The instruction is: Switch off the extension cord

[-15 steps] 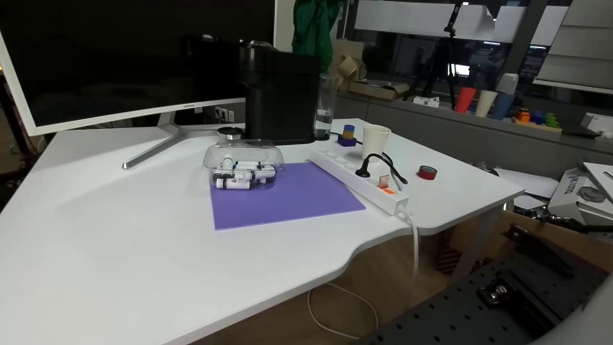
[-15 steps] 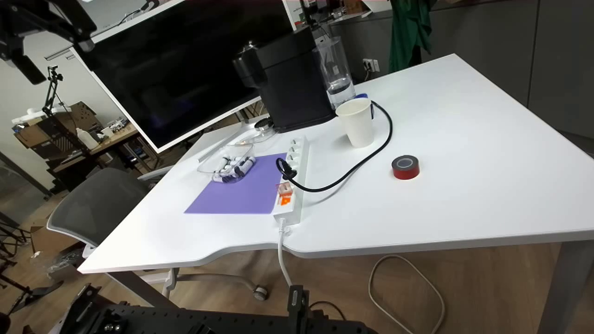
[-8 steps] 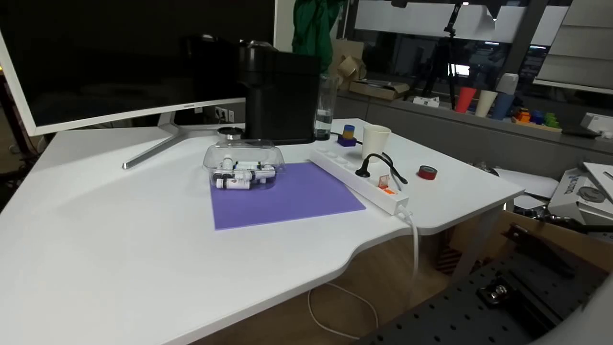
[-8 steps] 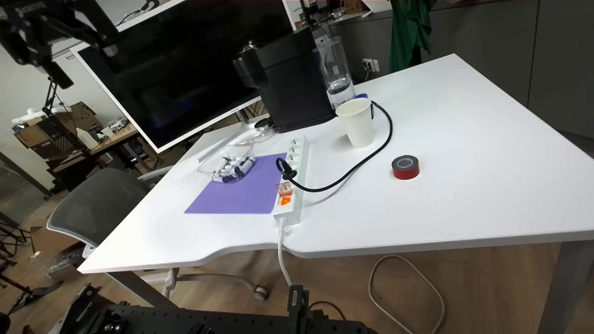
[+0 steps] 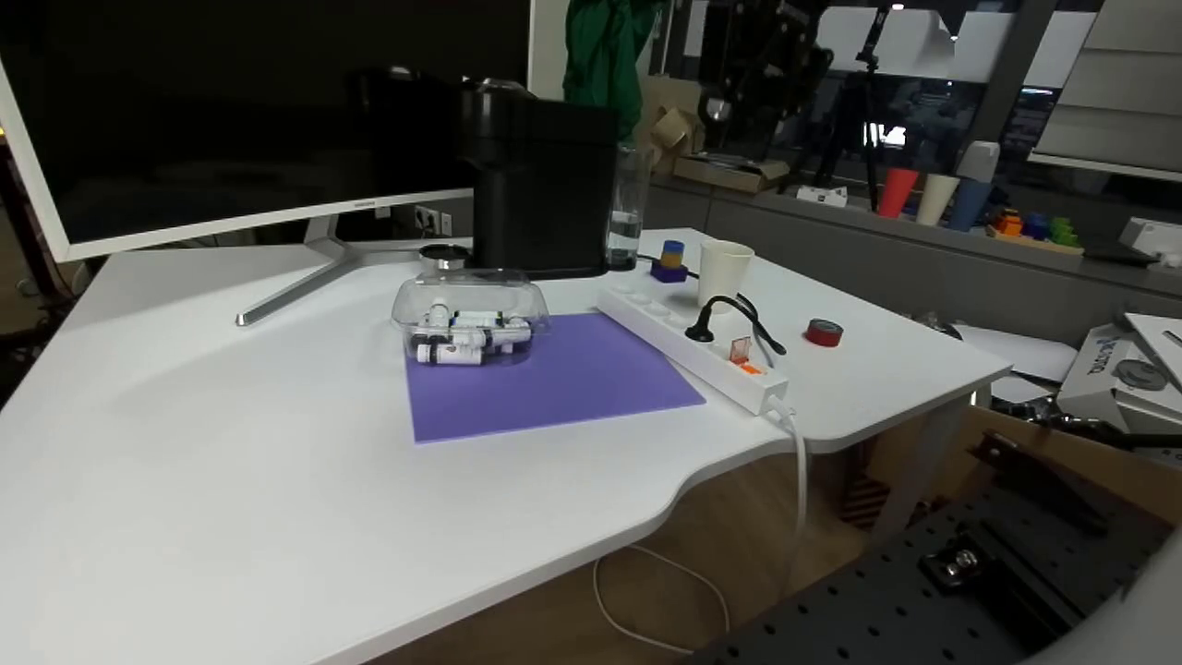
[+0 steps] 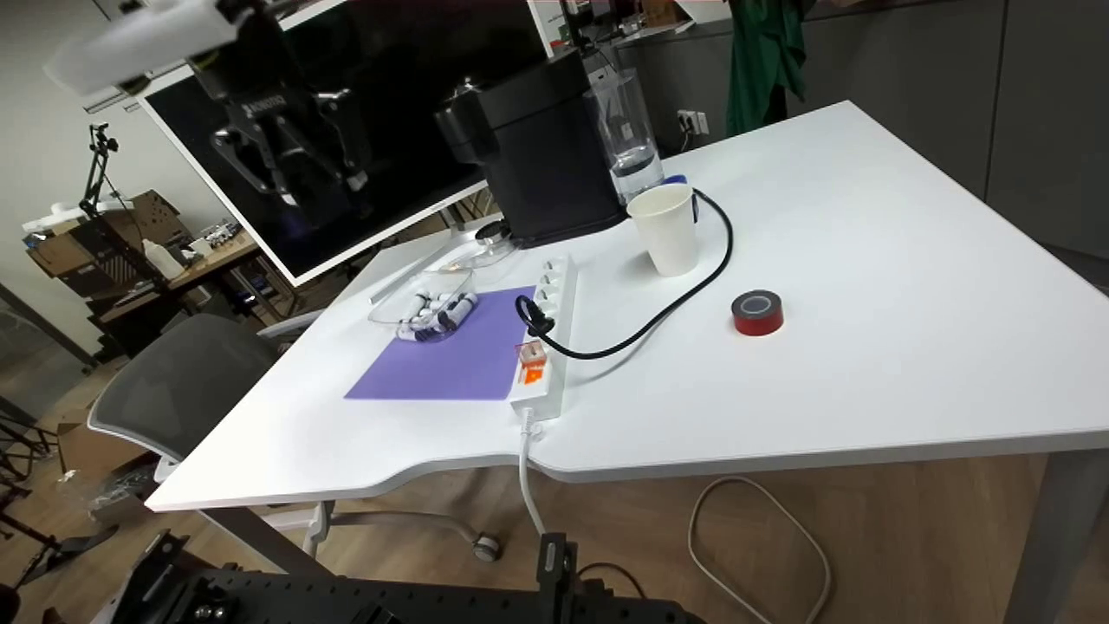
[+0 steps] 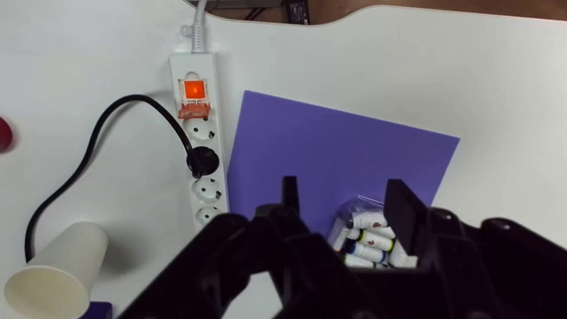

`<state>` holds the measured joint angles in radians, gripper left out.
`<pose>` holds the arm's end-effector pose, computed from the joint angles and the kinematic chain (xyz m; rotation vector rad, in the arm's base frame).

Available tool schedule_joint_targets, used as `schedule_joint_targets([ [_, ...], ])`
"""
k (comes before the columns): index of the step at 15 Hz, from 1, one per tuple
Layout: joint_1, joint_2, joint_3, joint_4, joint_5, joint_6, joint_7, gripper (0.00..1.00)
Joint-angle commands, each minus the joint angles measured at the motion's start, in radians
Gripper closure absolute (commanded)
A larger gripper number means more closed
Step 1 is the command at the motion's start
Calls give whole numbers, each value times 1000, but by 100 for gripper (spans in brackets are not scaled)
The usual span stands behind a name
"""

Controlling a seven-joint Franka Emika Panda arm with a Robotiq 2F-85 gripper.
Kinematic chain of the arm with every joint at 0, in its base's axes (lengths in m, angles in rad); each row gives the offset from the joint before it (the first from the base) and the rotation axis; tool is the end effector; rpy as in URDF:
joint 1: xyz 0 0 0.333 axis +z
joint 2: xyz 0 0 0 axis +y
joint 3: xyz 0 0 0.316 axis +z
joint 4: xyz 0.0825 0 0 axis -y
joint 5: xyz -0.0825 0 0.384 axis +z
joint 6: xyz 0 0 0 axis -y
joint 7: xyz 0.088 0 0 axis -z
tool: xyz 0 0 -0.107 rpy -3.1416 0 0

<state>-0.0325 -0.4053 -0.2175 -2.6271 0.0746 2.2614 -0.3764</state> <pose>0.3880 -0.0943 0.3821 -3.0082 -0.1438 -0.1066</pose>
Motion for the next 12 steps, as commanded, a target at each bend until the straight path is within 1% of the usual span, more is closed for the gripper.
schedule_joint_targets([
  [1, -29, 186, -16, 64, -14, 59, -20, 75],
  [4, -58, 311, -9, 86, -27, 138, -17, 96],
  [5, -68, 350, -6, 94, -37, 164, -14, 100],
  [7, -86, 413, -1, 108, -63, 206, -14, 100],
  [9, -105, 450, 3, 117, -150, 250, 20, 100],
  [10, -109, 443, 4, 119, -182, 261, 43, 100],
  [11, -111, 433, 13, 88, -129, 256, -4, 99],
  [12, -115, 443, 13, 95, -150, 267, 5, 99],
])
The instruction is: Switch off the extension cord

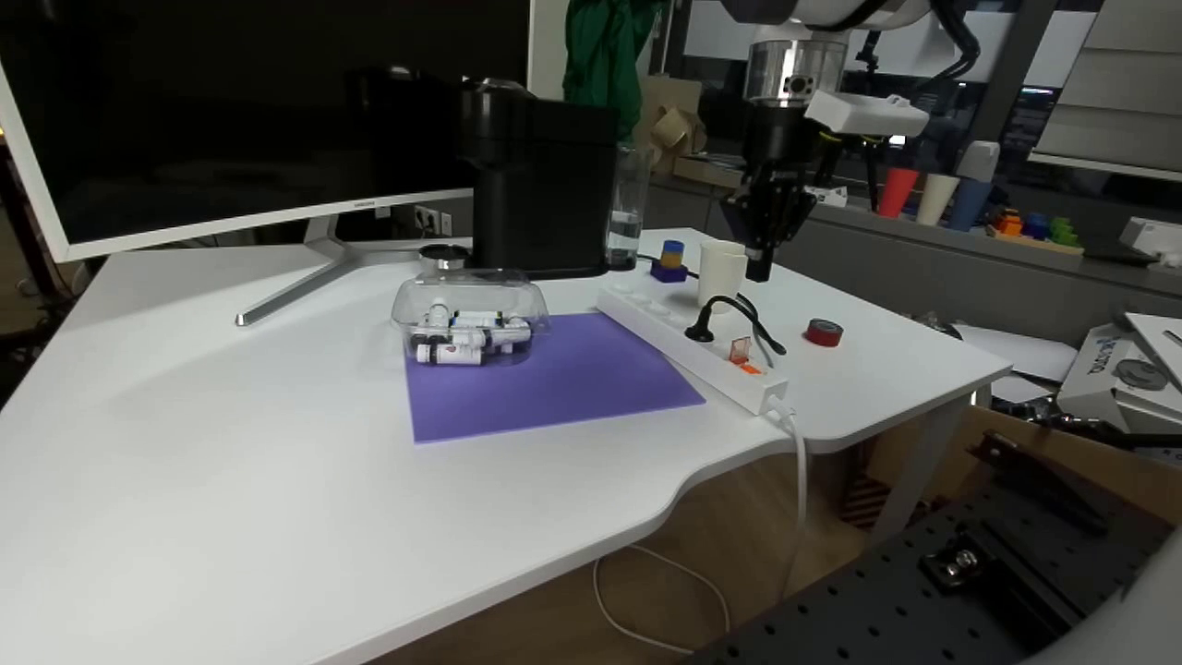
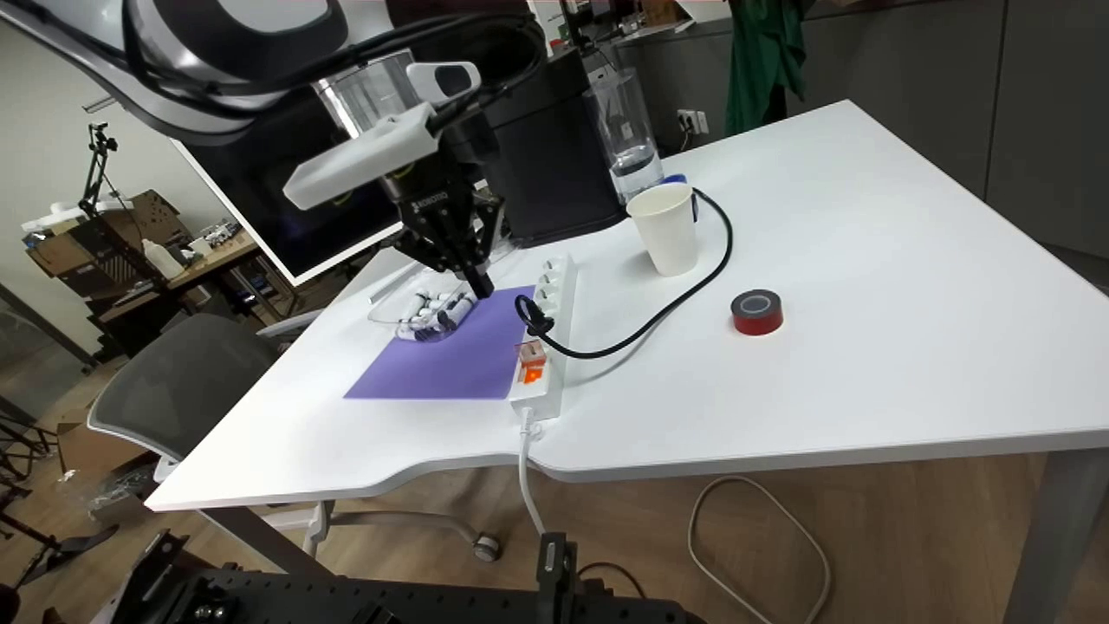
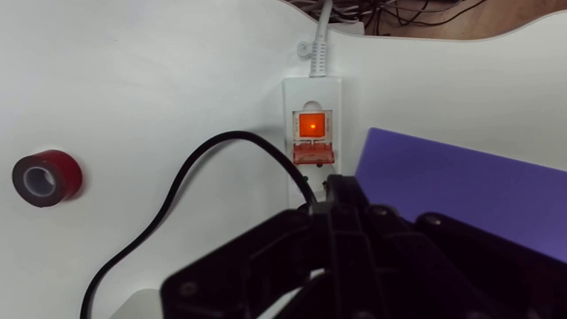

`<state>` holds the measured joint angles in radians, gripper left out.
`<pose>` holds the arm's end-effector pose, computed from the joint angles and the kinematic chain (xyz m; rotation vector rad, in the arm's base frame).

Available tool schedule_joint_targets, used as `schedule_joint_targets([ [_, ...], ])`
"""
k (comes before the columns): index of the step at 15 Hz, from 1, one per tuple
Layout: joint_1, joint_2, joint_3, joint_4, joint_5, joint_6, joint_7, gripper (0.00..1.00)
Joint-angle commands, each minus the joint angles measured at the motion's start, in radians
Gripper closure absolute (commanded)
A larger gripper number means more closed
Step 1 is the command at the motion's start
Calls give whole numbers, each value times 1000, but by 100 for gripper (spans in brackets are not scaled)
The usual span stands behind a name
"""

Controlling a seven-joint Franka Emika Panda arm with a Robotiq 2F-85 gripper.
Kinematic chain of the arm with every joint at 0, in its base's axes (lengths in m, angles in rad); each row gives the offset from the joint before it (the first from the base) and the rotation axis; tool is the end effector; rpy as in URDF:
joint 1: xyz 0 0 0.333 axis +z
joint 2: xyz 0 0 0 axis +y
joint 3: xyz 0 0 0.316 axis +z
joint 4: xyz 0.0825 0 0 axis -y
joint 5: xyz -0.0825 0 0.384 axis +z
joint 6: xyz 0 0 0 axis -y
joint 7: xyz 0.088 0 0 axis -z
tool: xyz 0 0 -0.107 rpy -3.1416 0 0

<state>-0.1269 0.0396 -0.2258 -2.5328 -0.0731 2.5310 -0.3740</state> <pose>0.4270 -0.1570 0.2564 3.1059 0.1275 -0.0864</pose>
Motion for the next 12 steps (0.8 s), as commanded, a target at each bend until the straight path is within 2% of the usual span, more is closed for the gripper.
schedule_joint_targets([
  [1, -23, 2, 21, 6, -10, 0, 4, 99],
  [6, -28, -5, 35, -48, 4, 46, -34, 100],
  [12, -45, 20, 30, -135, -19, 181, -45, 100],
])
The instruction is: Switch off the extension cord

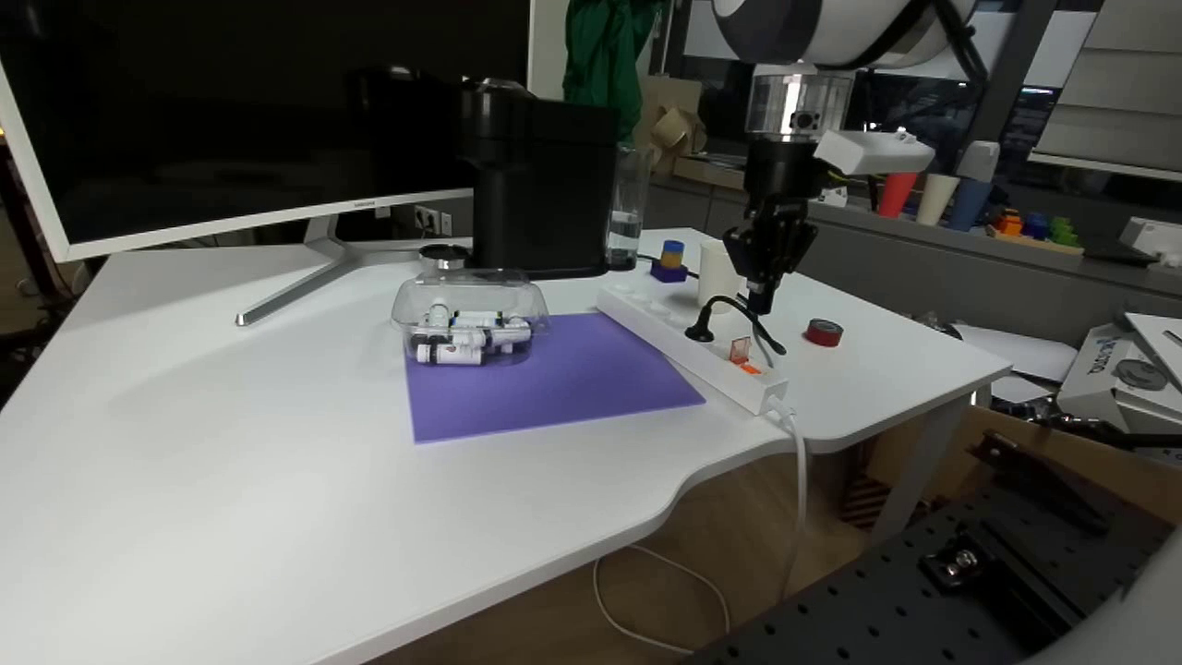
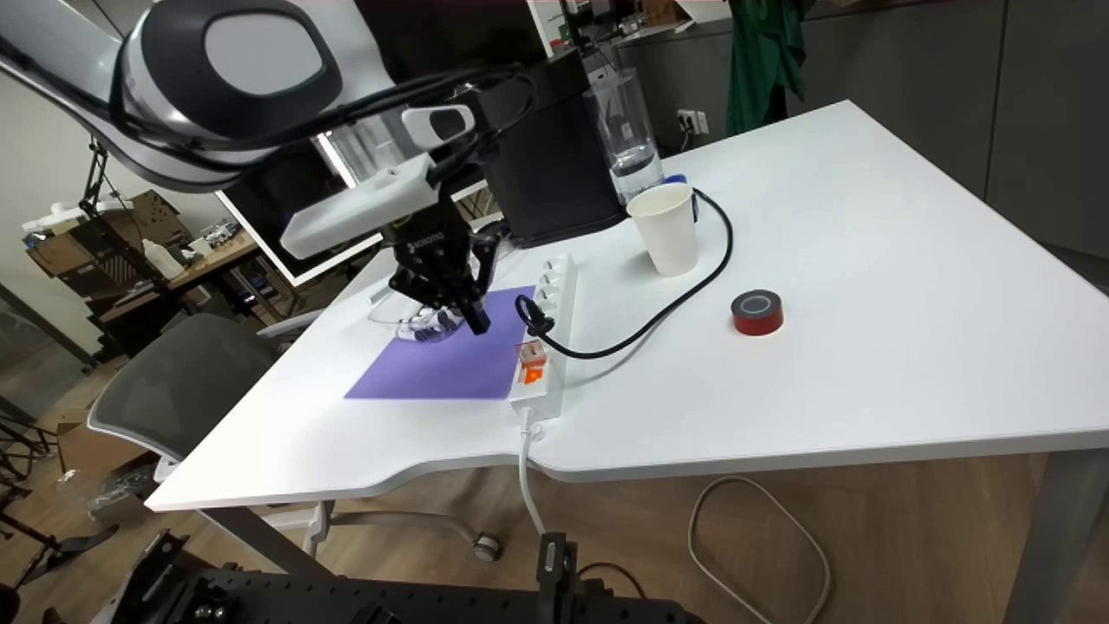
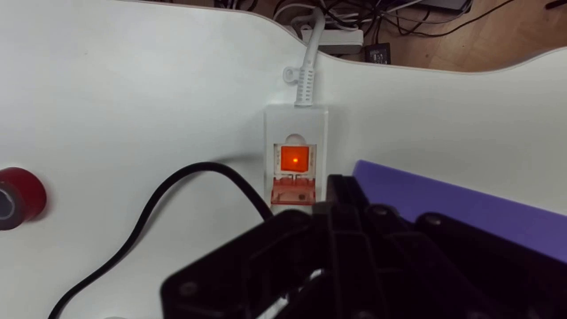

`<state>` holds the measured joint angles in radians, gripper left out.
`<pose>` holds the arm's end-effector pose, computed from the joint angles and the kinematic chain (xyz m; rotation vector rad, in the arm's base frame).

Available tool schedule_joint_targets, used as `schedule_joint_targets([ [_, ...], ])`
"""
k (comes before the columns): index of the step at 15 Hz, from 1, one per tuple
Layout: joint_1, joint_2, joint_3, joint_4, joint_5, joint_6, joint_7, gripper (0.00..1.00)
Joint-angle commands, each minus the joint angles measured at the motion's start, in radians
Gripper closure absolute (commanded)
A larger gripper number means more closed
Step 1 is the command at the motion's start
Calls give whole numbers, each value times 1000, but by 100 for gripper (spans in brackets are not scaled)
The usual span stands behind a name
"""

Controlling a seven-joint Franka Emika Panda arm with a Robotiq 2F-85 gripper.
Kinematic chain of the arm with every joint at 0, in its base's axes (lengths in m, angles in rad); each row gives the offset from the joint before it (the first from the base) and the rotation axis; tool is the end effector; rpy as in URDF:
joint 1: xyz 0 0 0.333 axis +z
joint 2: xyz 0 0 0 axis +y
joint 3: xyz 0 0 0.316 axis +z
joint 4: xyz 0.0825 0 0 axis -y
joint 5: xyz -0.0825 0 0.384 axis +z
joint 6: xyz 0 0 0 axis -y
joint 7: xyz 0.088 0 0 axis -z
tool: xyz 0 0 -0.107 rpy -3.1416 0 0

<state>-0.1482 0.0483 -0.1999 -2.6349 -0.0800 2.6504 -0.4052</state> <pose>0.4009 -0.1441 0.2273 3.1032 0.1994 -0.0729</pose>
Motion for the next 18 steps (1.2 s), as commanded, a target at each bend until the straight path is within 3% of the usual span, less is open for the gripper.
schedule_joint_targets([
  [1, -29, 23, 2, -39, -16, 81, -16, 100],
  [8, -83, 125, 45, -25, 68, 192, -118, 100],
  [18, -162, 235, 118, 52, 80, 205, -143, 100],
])
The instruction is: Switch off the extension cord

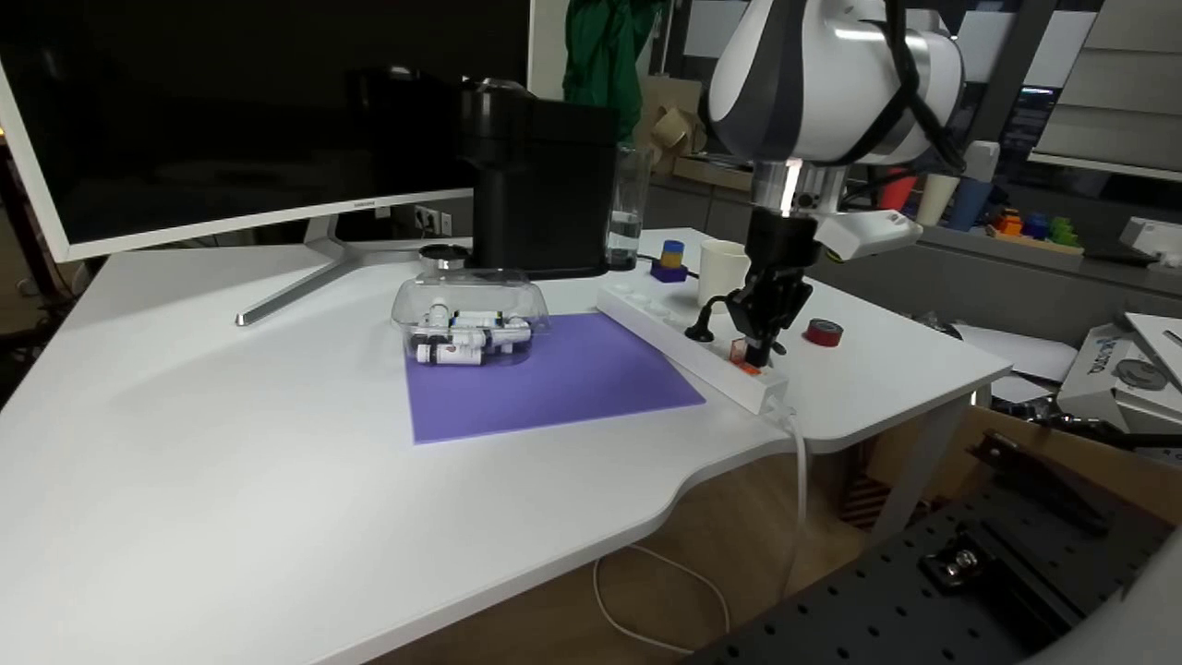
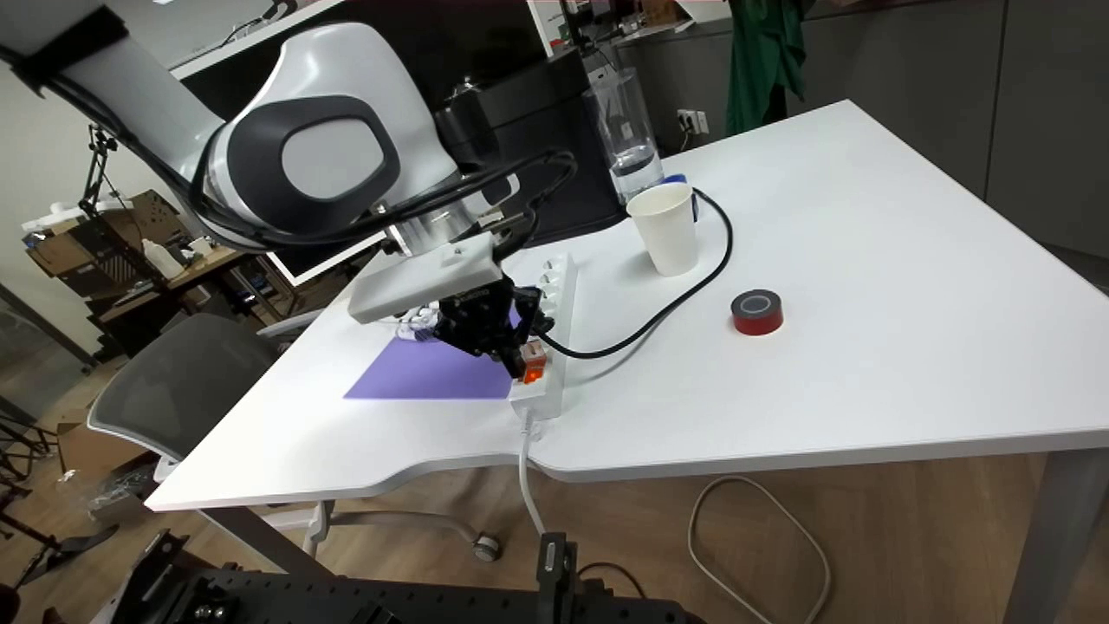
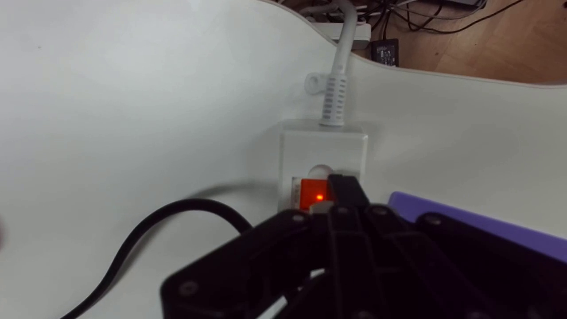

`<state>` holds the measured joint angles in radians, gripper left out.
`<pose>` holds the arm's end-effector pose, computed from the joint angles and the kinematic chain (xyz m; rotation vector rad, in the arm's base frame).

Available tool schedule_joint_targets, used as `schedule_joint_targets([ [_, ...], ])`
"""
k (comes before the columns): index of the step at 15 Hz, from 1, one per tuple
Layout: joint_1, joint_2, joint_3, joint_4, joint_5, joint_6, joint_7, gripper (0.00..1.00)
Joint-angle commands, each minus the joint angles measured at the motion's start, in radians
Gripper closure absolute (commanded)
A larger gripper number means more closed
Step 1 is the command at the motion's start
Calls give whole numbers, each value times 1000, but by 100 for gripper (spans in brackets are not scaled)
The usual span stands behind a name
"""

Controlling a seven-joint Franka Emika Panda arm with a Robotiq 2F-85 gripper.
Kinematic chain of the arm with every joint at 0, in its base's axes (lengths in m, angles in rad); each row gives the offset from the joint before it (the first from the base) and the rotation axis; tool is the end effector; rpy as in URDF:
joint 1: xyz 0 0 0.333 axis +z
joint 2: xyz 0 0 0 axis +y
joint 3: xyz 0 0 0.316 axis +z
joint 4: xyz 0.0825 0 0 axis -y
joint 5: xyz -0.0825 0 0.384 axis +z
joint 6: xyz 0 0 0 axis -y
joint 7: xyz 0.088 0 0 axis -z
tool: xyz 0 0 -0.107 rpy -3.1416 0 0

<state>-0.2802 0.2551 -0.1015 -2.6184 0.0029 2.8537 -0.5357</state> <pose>0.3950 -0.1620 0.1614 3.1179 0.2409 -0.0431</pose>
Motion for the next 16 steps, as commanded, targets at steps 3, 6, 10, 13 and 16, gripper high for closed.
schedule_joint_targets([
  [3, -42, 47, 33, 54, -4, 2, -13, 100],
  [6, -48, 66, 44, 71, -7, 1, -10, 100],
  [10, -46, 97, 46, 90, -16, -2, 2, 100],
  [13, -32, 130, 35, 97, -34, -3, 21, 100],
  [16, -24, 144, 29, 95, -56, 3, 33, 100],
])
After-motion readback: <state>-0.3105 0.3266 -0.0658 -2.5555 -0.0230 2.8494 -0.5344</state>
